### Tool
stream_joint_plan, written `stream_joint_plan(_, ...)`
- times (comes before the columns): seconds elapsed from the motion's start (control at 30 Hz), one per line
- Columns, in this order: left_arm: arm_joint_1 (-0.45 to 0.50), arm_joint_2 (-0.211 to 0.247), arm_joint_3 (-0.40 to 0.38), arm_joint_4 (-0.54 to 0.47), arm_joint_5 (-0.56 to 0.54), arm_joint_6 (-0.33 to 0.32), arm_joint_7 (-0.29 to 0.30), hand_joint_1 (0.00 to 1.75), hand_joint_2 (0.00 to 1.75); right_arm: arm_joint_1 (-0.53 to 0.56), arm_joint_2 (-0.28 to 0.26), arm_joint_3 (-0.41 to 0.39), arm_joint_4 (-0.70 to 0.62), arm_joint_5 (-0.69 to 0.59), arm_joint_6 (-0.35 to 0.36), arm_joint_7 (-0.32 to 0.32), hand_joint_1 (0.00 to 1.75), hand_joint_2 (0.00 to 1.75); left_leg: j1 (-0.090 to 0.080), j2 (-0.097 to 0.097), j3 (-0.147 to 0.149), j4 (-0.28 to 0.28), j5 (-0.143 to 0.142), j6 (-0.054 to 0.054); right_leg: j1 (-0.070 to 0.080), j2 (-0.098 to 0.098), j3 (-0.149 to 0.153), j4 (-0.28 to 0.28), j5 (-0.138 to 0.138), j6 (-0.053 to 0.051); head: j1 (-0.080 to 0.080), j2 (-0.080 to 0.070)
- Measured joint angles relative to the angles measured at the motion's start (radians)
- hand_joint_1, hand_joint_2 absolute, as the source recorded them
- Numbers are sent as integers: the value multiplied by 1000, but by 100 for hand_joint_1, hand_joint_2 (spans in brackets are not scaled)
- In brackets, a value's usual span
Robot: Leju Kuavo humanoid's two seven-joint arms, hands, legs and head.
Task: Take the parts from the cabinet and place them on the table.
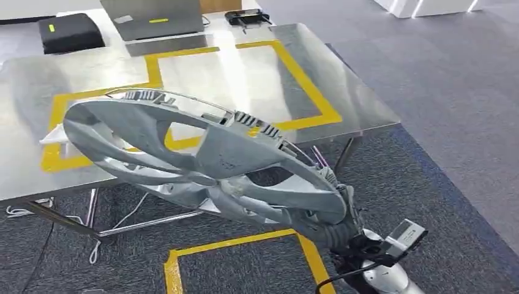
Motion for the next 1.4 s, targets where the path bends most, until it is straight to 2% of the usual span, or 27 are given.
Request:
stream_joint_plan(0.07,4,-7,14,-13,-13,-10,1,0,175,-3,1,1,0,0,-7,0,175,175,7,1,17,-14,0,14,-2,2,-19,39,-23,7,3,0)
stream_joint_plan(0.13,0,-12,24,-19,-18,-14,1,0,175,-7,1,2,0,-3,-11,-3,175,175,5,1,20,-13,-5,23,-2,3,-91,171,-77,10,10,0)
stream_joint_plan(0.17,-1,-16,31,-21,-24,-18,1,0,175,-7,1,3,0,-3,-13,-4,175,175,4,1,22,-13,-9,28,-2,3,-147,260,-105,11,11,0)
stream_joint_plan(0.2,0,-18,37,-23,-29,-24,1,0,175,-7,1,3,0,-3,-14,-4,175,175,2,1,25,-13,-13,29,-1,3,-190,318,-111,12,11,0)
stream_joint_plan(0.23,0,-23,44,-24,-42,-32,0,0,175,-7,1,3,1,-3,-17,-5,175,175,1,0,32,-13,-18,29,-1,3,-209,322,-85,11,12,0)
stream_joint_plan(0.27,0,-27,54,-27,-56,-39,-2,0,175,-7,1,3,1,-1,-22,-5,175,175,1,-1,39,-13,-24,29,-1,4,-201,281,-43,9,13,0)
stream_joint_plan(0.33,1,-36,67,-32,-77,-51,-8,0,175,-8,1,2,1,1,-30,-10,175,175,1,-4,58,-12,-37,24,-1,3,-140,124,63,3,13,0)
stream_joint_plan(0.37,1,-40,72,-35,-86,-56,-10,0,175,-10,1,0,1,2,-33,-11,175,175,1,-4,65,-12,-43,20,-1,2,-115,57,88,0,13,0)
stream_joint_plan(0.4,-3,-44,83,-37,-101,-63,-15,0,175,-11,1,-3,-2,6,-36,-13,175,175,-7,-6,65,-7,-51,11,5,3,-88,34,65,-3,11,0)
stream_joint_plan(0.43,-6,-46,89,-40,-108,-66,-16,0,175,-12,1,-6,-5,6,-37,-15,175,175,-6,-5,61,-8,-51,6,5,3,-86,33,59,-12,10,0)
stream_joint_plan(0.5,-8,-50,99,-41,-119,-70,-17,0,175,-9,1,-13,-9,6,-42,-15,175,175,-3,-3,63,-15,-51,-1,9,8,-89,31,55,-21,7,0)
stream_joint_plan(0.57,-12,-53,108,-45,-125,-70,-18,0,175,-10,1,-19,-11,8,-48,-14,175,175,-2,-2,69,0,-68,-13,-1,6,-75,20,56,-31,6,0)
stream_joint_plan(0.6,-15,-56,112,-46,-129,-71,-19,0,175,-12,1,-26,-12,12,-52,-13,175,175,-2,-1,47,42,-89,-19,-2,4,-70,18,53,-36,-3,0)
stream_joint_plan(0.67,-20,-59,121,-46,-142,-79,-23,0,175,-12,1,-37,-12,21,-65,-13,175,175,5,-1,-42,204,-151,-27,-1,2,-65,18,47,-43,-1,0)
stream_joint_plan(0.7,-20,-61,127,-46,-147,-80,-24,0,175,-11,2,-42,-12,21,-69,-11,175,175,5,-1,-81,267,-162,-29,-1,2,-61,19,43,-44,-2,0)
stream_joint_plan(0.73,-19,-64,131,-46,-151,-82,-26,0,175,-9,1,-44,-12,22,-69,-9,175,175,5,-1,-100,285,-151,-30,-1,4,-56,19,38,-44,-2,0)
stream_joint_plan(0.8,-19,-66,135,-46,-159,-84,-27,0,175,-3,2,-53,-12,23,-70,-7,175,175,5,-1,-83,214,-73,-26,-1,7,-41,19,29,-42,-2,0)
stream_joint_plan(0.87,-21,-68,138,-48,-163,-84,-28,0,175,-2,2,-61,-12,22,-73,-7,175,175,3,-1,-21,41,30,-14,-1,7,-22,18,16,-35,-2,0)
stream_joint_plan(0.93,-29,-71,140,-49,-171,-88,-31,0,175,-1,2,-69,-13,21,-86,-8,175,175,-4,1,2,2,0,-3,4,8,-25,19,9,-20,-3,0)
stream_joint_plan(1.03,-31,-74,141,-49,-190,-96,-32,0,175,10,2,-90,-17,18,-105,-8,175,175,-4,-2,2,-4,1,11,3,4,-17,8,7,0,0,0)
stream_joint_plan(1.1,-35,-77,141,-49,-195,-99,-32,0,175,17,2,-109,-25,16,-116,-7,175,175,1,-1,14,-13,0,21,0,5,-43,53,-17,5,4,0)
stream_joint_plan(1.2,-49,-80,140,-49,-202,-100,-32,0,175,27,2,-139,-37,7,-128,-8,175,175,-2,0,19,-12,-9,35,0,5,-185,291,-101,13,7,0)
stream_joint_plan(1.23,-51,-80,139,-49,-202,-101,-32,0,175,29,2,-145,-38,6,-131,-7,175,175,-3,0,22,-12,-12,36,0,5,-212,324,-97,13,8,0)
stream_joint_plan(1.27,-53,-80,138,-49,-202,-101,-32,0,175,33,2,-151,-38,6,-134,-4,175,175,-3,-1,29,-12,-17,35,0,5,-214,306,-64,12,7,0)
stream_joint_plan(1.3,-53,-80,137,-49,-202,-100,-32,0,175,35,2,-158,-38,6,-135,-2,175,175,-3,-1,36,-12,-22,33,0,5,-196,254,-21,11,9,0)
stream_joint_plan(1.37,-53,-81,133,-48,-202,-100,-33,0,175,36,2,-168,-42,3,-138,2,175,175,-3,-2,54,-12,-35,28,0,3,-125,85,79,5,8,0)
stream_joint_plan(1.4,-55,-81,132,-48,-202,-99,-33,0,175,33,2,-172,-44,2,-138,2,175,175,-8,-2,55,-12,-41,20,3,3,-100,49,66,1,8,0)
